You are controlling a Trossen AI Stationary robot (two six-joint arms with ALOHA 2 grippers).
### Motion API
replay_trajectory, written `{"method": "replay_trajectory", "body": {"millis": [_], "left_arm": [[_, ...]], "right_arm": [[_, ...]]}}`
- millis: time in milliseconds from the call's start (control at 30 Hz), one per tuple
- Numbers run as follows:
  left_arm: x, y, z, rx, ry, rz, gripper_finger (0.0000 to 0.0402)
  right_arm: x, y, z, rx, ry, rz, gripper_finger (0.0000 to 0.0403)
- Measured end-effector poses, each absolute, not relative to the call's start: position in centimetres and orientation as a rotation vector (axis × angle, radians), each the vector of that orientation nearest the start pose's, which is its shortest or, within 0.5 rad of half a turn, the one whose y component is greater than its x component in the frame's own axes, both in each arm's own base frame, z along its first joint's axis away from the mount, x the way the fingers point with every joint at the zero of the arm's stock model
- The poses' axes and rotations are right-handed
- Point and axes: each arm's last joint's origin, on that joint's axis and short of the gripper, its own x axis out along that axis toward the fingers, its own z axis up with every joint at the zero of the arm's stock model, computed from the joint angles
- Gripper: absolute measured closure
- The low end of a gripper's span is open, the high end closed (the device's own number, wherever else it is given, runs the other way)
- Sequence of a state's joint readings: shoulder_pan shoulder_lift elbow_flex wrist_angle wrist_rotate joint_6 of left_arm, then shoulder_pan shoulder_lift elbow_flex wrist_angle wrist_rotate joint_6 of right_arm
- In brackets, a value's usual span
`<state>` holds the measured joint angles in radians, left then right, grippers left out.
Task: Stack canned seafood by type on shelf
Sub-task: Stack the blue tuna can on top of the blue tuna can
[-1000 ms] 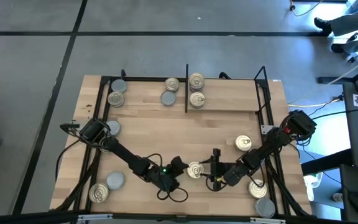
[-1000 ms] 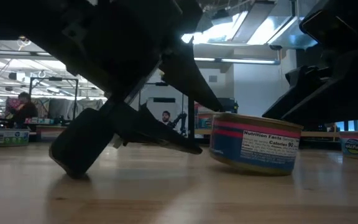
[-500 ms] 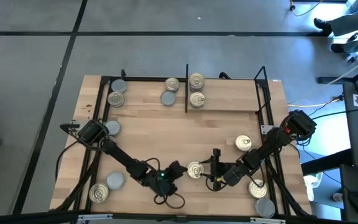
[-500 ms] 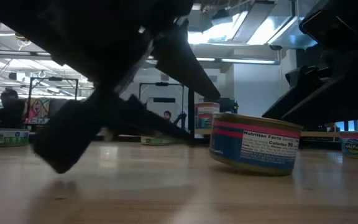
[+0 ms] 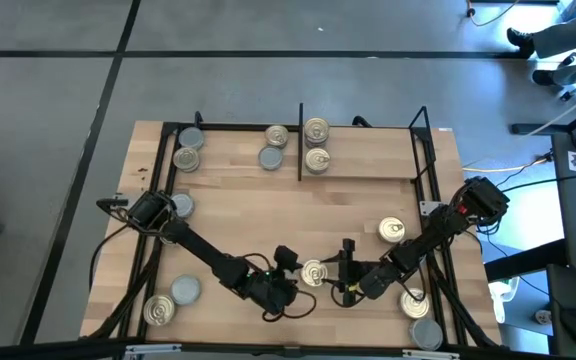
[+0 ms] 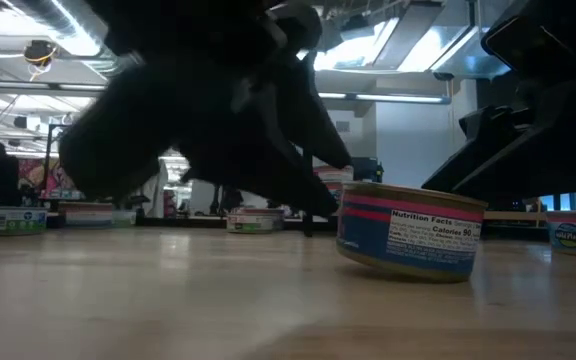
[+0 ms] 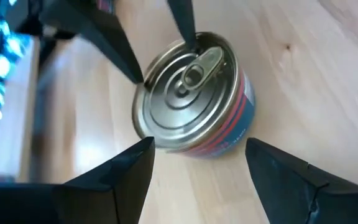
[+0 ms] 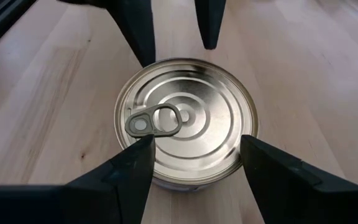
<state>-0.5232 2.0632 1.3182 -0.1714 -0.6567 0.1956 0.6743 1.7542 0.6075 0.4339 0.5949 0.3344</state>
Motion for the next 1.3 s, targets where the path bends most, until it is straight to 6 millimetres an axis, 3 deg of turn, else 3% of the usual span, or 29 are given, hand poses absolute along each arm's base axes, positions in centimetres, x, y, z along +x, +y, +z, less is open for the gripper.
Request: {"method": "replay_trajectory", "body": {"millis": [400, 667, 767, 1133, 1300], "left_arm": [[37.9, -19.9, 15.2, 0.711, 0.754, 0.019, 0.0144], [38.0, -19.9, 15.4, 0.66, 0.749, 0.039, 0.0029], [38.0, -20.0, 15.4, 0.687, 0.749, 0.027, 0.0006], [37.6, -20.7, 15.4, 0.625, 0.74, 0.037, 0.0015], [37.6, -20.7, 15.4, 0.48, 0.733, 0.068, 0.0015]], "right_arm": [[23.9, 17.0, 10.4, -0.097, 0.575, -0.02, 0.0166], [23.9, 17.0, 10.5, -0.102, 0.574, -0.019, 0.0166], [23.9, 17.0, 10.4, -0.103, 0.575, -0.018, 0.0166], [23.1, 17.7, 10.3, -0.141, 0.565, -0.037, 0.0166], [23.1, 17.7, 10.3, -0.14, 0.565, -0.039, 0.0166]]}}
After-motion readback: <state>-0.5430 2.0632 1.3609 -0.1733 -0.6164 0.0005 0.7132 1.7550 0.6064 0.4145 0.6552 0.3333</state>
